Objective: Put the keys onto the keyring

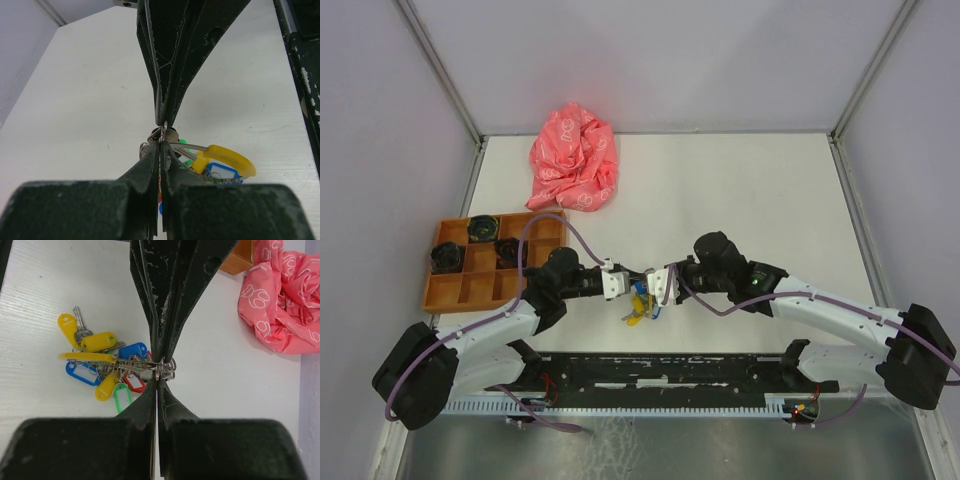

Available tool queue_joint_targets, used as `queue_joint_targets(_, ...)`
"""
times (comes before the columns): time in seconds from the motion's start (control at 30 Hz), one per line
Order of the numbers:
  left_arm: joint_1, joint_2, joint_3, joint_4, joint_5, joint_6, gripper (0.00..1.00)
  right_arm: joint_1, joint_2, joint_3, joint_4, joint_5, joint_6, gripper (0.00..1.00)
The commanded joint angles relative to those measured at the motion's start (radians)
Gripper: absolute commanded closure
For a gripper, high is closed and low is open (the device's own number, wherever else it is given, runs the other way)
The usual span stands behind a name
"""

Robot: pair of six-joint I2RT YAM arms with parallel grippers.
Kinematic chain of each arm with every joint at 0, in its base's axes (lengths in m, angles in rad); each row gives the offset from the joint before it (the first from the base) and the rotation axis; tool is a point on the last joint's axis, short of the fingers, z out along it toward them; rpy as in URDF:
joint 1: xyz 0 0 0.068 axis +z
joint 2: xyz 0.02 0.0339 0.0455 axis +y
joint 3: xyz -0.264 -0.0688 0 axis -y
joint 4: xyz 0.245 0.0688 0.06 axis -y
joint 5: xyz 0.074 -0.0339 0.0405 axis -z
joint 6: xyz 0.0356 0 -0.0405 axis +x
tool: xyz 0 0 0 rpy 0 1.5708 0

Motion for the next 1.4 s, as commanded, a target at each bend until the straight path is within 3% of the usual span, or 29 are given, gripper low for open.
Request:
queue_joint_targets(0.0, -0.004, -0.014, 0.056, 0.029, -0.039, -0.014, 0.97, 0.017, -0.038, 0.006, 0.089, -0.037, -0.008, 0.99)
queue_joint_targets(0.63, -0.004, -0.029, 0.077, 0.025, -0.127, -0.156, 0.97, 0.018, -0.083, -0.039, 0.066, 0.02, -0.045, 0.99)
queue_joint_targets(1.37, -0.004, -0.012, -0.049, 0.413, -0.19, -0.471, 0.97, 0.017, -0.036, -0.083, 0.118, 0.103, -0.091, 0.99)
